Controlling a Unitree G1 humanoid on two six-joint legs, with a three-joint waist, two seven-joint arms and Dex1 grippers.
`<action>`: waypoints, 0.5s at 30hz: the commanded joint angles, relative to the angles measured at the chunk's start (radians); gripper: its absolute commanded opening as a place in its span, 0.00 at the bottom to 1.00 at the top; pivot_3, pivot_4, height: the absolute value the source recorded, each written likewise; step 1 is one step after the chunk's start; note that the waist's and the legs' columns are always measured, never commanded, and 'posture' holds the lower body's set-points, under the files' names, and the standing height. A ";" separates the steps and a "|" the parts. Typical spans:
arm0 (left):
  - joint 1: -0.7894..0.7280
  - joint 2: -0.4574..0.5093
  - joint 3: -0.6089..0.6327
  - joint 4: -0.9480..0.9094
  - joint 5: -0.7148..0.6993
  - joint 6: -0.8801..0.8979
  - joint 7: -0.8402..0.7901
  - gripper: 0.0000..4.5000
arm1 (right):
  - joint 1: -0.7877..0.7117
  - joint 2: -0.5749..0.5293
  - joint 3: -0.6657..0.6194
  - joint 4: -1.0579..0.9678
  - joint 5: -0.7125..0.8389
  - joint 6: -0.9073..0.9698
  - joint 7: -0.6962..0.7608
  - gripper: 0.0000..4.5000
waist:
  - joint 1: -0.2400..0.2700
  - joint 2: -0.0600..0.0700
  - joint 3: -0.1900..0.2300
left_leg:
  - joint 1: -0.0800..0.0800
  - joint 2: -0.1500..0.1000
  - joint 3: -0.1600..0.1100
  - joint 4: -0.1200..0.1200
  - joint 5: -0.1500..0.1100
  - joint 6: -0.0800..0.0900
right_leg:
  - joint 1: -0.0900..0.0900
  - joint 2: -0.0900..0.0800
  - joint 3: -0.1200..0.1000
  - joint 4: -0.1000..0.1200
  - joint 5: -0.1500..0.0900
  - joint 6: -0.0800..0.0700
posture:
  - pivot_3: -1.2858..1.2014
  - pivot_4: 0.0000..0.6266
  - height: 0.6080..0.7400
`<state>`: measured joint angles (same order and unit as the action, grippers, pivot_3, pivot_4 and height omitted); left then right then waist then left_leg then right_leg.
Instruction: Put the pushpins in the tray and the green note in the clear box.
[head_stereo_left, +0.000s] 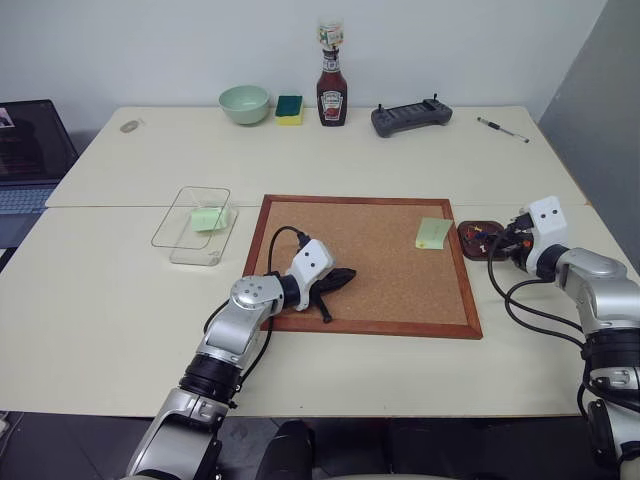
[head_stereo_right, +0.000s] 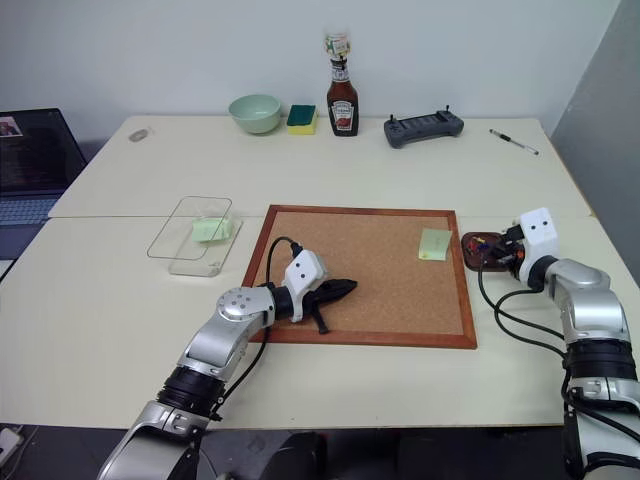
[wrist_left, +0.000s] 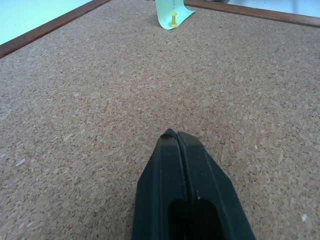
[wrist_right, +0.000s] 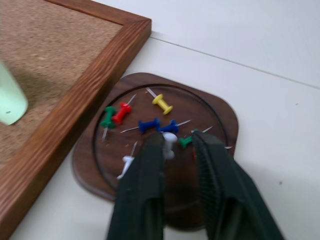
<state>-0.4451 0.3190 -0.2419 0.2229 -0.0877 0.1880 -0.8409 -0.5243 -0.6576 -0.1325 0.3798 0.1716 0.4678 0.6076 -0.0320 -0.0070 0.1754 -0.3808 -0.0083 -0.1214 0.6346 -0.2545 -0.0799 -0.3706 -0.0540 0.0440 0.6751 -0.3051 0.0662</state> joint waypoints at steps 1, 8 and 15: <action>0.044 0.005 -0.055 0.044 0.034 0.032 -0.019 0.00 | -0.023 -0.005 -0.010 -0.009 -0.006 -0.029 -0.005 0.49 | 0.000 0.000 0.000 | 0.000 0.000 0.000 0.000 0.000 0.000 | 0.000 0.000 0.000 0.000 0.000 0.000 | 0.52 0.24 1.00; 0.050 0.008 -0.055 0.038 0.034 0.031 -0.018 0.00 | 0.000 -0.031 -0.059 -0.087 0.045 0.002 0.028 0.80 | 0.000 0.000 0.000 | 0.000 0.000 0.000 0.000 0.000 0.000 | 0.000 0.000 0.000 0.000 0.000 0.000 | 0.52 0.24 1.00; 0.039 0.004 -0.061 0.050 0.036 0.026 -0.024 0.00 | 0.110 -0.032 -0.026 -0.327 0.150 0.088 0.155 0.80 | 0.000 0.000 0.000 | 0.000 0.000 -0.001 0.000 0.000 0.000 | 0.001 0.000 -0.001 -0.001 0.000 0.000 | 0.52 0.24 1.00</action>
<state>-0.4436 0.3227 -0.2436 0.2208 -0.0872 0.1869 -0.8406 -0.4362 -0.6922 -0.1721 0.1390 0.2878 0.5355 0.7273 -0.0323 -0.0069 0.1752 -0.3807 -0.0080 -0.1221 0.6345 -0.2545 -0.0799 -0.3697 -0.0538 0.0433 0.6742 -0.3052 0.0663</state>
